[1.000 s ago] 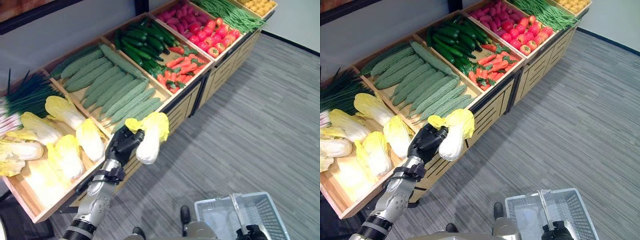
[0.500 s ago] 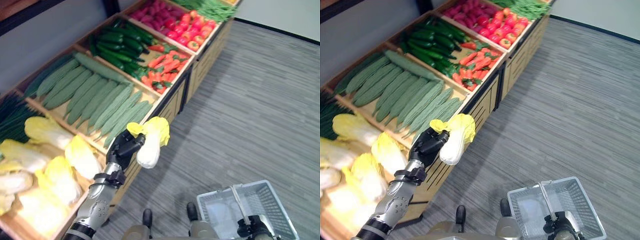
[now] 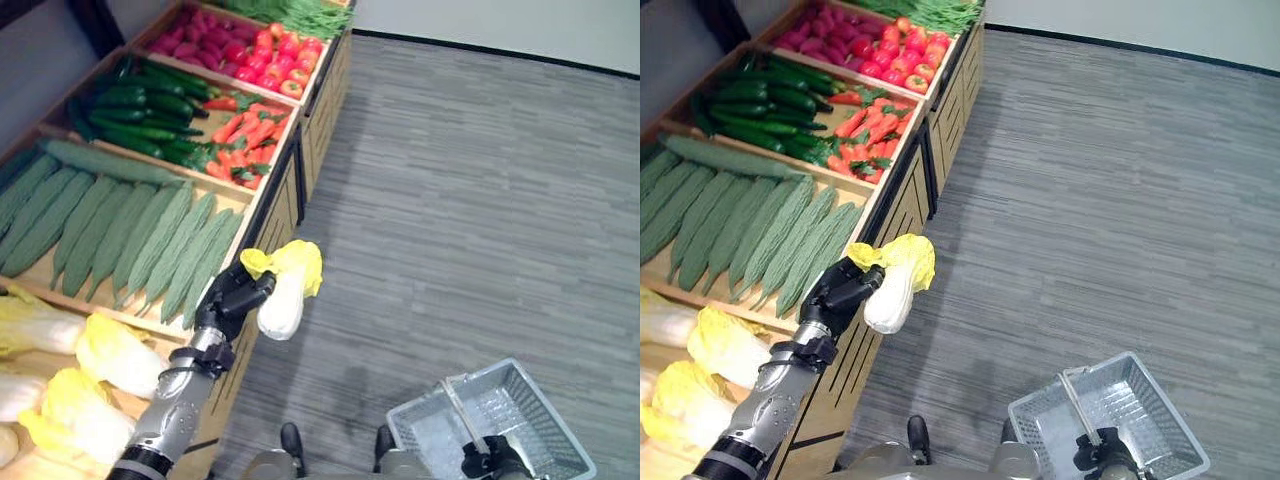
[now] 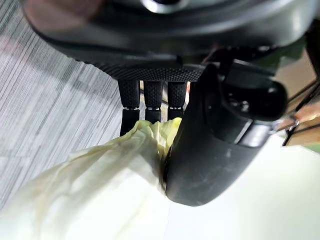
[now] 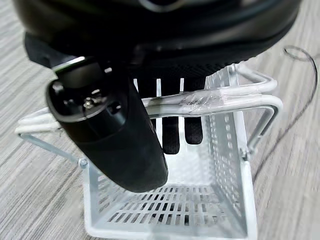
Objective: Get the vegetables into the basket
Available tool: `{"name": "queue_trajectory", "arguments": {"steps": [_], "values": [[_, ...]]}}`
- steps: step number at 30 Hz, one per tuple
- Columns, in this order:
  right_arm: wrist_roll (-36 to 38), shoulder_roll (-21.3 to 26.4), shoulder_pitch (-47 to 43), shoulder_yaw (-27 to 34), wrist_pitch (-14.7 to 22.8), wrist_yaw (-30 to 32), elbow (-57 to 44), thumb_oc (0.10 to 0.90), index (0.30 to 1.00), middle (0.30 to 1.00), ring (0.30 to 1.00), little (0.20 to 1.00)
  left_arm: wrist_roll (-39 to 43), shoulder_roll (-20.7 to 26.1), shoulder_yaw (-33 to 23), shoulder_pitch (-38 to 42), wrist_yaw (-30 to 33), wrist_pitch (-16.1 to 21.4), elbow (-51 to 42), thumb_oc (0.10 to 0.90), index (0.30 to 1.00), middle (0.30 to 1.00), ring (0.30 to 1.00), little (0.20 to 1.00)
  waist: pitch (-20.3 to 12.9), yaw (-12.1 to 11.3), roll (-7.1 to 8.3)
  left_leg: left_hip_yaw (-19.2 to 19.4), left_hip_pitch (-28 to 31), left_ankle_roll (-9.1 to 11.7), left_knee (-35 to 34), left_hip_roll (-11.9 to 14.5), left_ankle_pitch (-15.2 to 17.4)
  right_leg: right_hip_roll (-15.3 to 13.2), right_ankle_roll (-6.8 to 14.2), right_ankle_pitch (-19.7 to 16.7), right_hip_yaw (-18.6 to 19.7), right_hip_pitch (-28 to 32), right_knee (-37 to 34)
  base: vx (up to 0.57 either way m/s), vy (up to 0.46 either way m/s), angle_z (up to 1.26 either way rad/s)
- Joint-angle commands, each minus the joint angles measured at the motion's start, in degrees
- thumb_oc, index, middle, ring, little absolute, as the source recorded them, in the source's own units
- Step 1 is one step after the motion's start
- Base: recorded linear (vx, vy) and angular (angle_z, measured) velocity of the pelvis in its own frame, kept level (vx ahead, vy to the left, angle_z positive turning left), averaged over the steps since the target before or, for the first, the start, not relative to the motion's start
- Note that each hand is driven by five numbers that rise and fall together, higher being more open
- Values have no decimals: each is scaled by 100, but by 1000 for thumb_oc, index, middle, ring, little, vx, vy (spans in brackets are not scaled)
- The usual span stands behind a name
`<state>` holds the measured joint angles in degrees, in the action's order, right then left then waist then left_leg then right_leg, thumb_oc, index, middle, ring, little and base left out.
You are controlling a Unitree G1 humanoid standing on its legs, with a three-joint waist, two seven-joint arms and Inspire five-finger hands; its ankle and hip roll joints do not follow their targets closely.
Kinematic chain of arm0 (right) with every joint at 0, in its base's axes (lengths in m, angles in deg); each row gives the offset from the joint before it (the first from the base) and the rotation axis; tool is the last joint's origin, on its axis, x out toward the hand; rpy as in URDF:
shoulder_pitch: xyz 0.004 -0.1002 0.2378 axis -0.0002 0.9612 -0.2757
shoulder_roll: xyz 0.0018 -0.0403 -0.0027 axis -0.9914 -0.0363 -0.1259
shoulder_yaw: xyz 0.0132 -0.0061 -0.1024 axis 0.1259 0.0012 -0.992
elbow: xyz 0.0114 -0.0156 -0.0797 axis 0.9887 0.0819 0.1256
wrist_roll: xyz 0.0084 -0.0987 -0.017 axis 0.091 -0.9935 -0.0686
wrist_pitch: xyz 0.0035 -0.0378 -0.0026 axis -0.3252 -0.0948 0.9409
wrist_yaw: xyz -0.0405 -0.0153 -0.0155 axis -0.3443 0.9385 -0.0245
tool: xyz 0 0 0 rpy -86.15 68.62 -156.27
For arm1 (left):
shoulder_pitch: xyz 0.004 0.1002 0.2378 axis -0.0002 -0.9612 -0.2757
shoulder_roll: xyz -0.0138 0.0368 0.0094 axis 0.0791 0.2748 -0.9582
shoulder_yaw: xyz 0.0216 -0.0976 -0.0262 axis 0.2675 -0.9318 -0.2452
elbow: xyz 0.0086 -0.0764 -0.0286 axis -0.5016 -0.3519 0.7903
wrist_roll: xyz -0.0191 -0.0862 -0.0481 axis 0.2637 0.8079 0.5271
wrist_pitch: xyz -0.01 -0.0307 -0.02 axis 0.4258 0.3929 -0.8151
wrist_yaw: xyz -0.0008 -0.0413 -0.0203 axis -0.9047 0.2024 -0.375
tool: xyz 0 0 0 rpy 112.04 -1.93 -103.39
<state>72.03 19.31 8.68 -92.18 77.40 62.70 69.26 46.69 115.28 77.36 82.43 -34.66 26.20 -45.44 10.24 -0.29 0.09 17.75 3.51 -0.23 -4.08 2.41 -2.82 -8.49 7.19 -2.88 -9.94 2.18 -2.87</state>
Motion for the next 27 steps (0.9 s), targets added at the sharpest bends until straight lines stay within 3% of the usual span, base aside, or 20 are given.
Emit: {"name": "queue_trajectory", "arguments": {"steps": [1,5,9,11,13,14,16,20,27], "values": [[169,260,-34,-169,122,181,-23,400,300,300,300,300,50,38,-170,478,-247,443,-906,400,300,300,300,300,-219,-40,338,-294,-171,296,116,160,39,-36,212,-321,236,-384,145,23,-208,-25],[189,371,23,-204,171,204,-160,400,300,300,300,300,98,-61,-108,487,-220,406,-893,400,300,300,300,300,-198,55,198,-323,-134,458,194,401,-67,204,57,-190,252,-324,162,38,-270,-25],[294,586,-9,-203,265,233,-408,400,300,300,300,300,18,-158,8,574,-247,349,-768,400,300,300,300,300,-86,143,105,-467,-344,677,947,630,-78,409,-134,-103,265,-173,70,13,-225,2],[267,770,-114,-232,263,258,-511,400,300,300,300,300,2,-212,99,593,-247,347,-784,400,300,300,300,300,-37,38,54,-1150,-506,685,1010,473,-198,437,-163,-77,408,-107,-3,38,-40,-25],[255,1008,-241,-202,277,310,-685,400,300,300,300,300,-9,-209,140,597,-229,372,-814,400,300,300,300,300,-51,-57,0,-1846,-748,636,554,286,-264,417,-127,-112,571,-145,-24,50,15,-21],[260,1086,-314,-204,295,314,-746,400,300,300,300,300,4,-200,134,624,-235,380,-811,400,300,300,300,300,-39,-71,-7,-1945,-812,637,535,254,-295,414,-114,-130,605,-155,-31,72,34,-27],[258,1400,-523,-227,369,289,-1131,400,300,300,300,300,22,-89,206,651,-345,376,-833,400,300,300,300,300,-142,-58,-59,-1769,-644,569,310,274,-266,405,-74,-127,724,-134,-78,103,91,-43],[139,1736,-872,-338,400,322,-1820,400,300,300,300,300,-147,88,358,682,-332,379,-941,400,300,300,300,300,-206,-66,-17,-1560,-391,488,118,209,-178,322,23,-218,919,-113,-151,68,157,-48],[224,2051,-1699,-838,605,195,-2938,400,300,300,300,300,-1455,713,1023,1380,-222,412,-857,400,300,300,300,300,-353,-133,144,-1358,-163,388,-92,137,-64,214,148,-308,1023,-156,-177,27,88,-15]]}}
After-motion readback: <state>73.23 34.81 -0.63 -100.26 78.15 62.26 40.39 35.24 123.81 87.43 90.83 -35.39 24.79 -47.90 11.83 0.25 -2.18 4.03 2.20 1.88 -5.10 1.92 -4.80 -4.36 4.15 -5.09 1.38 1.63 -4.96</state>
